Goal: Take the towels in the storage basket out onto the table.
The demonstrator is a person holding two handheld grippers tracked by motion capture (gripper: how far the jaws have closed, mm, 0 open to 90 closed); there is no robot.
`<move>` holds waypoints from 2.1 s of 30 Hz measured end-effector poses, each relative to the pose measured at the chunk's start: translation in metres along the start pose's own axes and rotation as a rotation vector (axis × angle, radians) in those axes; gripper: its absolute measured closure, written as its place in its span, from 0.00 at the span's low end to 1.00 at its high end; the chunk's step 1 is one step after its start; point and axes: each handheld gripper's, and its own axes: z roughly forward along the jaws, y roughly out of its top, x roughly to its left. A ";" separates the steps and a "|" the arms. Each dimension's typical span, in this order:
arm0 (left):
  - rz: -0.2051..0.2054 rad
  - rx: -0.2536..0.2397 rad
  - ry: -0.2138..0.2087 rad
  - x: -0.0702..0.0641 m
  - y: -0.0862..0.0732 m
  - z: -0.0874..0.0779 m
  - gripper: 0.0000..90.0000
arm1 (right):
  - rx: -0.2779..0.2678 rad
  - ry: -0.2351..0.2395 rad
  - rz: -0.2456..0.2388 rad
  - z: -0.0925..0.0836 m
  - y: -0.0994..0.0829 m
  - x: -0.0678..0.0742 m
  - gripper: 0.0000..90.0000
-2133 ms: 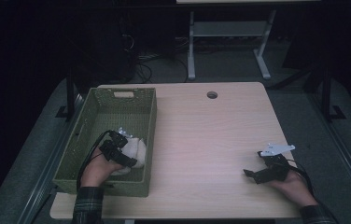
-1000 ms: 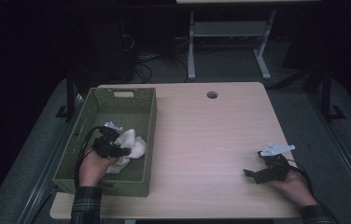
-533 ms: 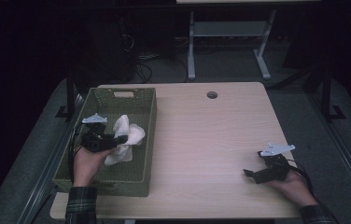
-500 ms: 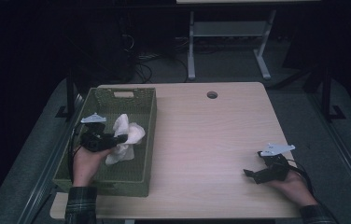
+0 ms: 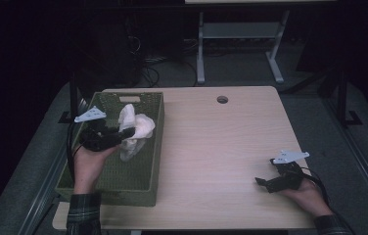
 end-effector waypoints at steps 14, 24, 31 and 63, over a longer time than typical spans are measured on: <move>0.051 -0.097 -0.087 -0.027 0.036 0.001 0.80 | 0.001 -0.005 0.007 0.000 0.000 0.000 0.03; 0.088 -0.141 -0.186 -0.053 0.056 0.016 0.81 | 0.001 -0.005 0.007 0.000 0.000 0.000 0.03; 0.125 -0.097 -0.247 -0.076 0.059 0.041 0.80 | 0.002 -0.005 0.007 0.000 0.000 0.000 0.03; 0.149 0.045 -0.340 -0.150 0.014 0.138 0.80 | 0.003 0.022 -0.027 0.003 0.003 -0.003 0.03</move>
